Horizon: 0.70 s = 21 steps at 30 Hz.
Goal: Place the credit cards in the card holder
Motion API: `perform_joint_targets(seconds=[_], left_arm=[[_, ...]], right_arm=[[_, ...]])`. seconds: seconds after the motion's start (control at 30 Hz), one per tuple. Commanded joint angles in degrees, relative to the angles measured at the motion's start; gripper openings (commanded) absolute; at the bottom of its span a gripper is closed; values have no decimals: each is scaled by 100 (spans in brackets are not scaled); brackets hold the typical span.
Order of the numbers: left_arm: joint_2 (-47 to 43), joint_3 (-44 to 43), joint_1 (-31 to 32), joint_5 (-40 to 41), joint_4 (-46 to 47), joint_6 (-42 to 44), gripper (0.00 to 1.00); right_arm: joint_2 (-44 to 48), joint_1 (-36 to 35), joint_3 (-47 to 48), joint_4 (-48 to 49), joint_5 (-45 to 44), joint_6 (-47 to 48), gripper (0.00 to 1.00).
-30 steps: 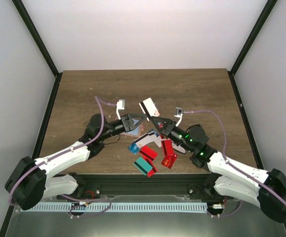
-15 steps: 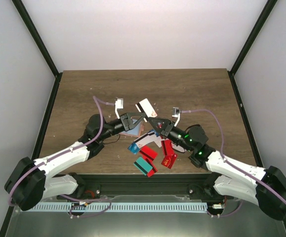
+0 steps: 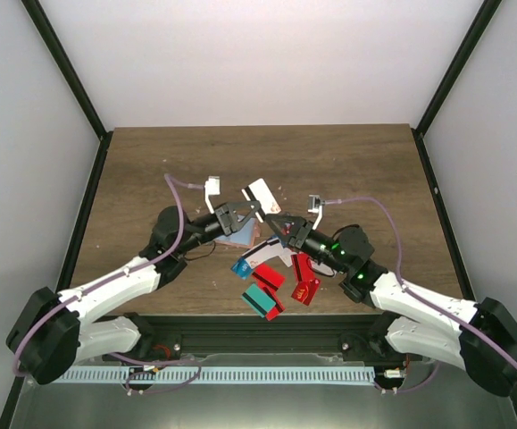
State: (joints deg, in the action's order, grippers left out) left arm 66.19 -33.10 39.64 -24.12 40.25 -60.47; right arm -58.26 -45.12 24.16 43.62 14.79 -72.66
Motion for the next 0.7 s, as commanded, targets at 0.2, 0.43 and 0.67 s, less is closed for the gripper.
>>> perform_joint_targets(seconds=[0.2, 0.43, 0.67], left_arm=[[-464, -98, -1548, -181, -2556, 1277, 4], [143, -71, -2470, -283, -3180, 2495, 4], [1093, -92, -2723, -995, -2691, 2968, 4]], right_arm=[[-285, 621, 1014, -2780, 191, 1495, 38], [-1776, 694, 1722, -3325, 1078, 2268, 37], [-3136, 686, 2426, -3485, 1790, 2786, 36]])
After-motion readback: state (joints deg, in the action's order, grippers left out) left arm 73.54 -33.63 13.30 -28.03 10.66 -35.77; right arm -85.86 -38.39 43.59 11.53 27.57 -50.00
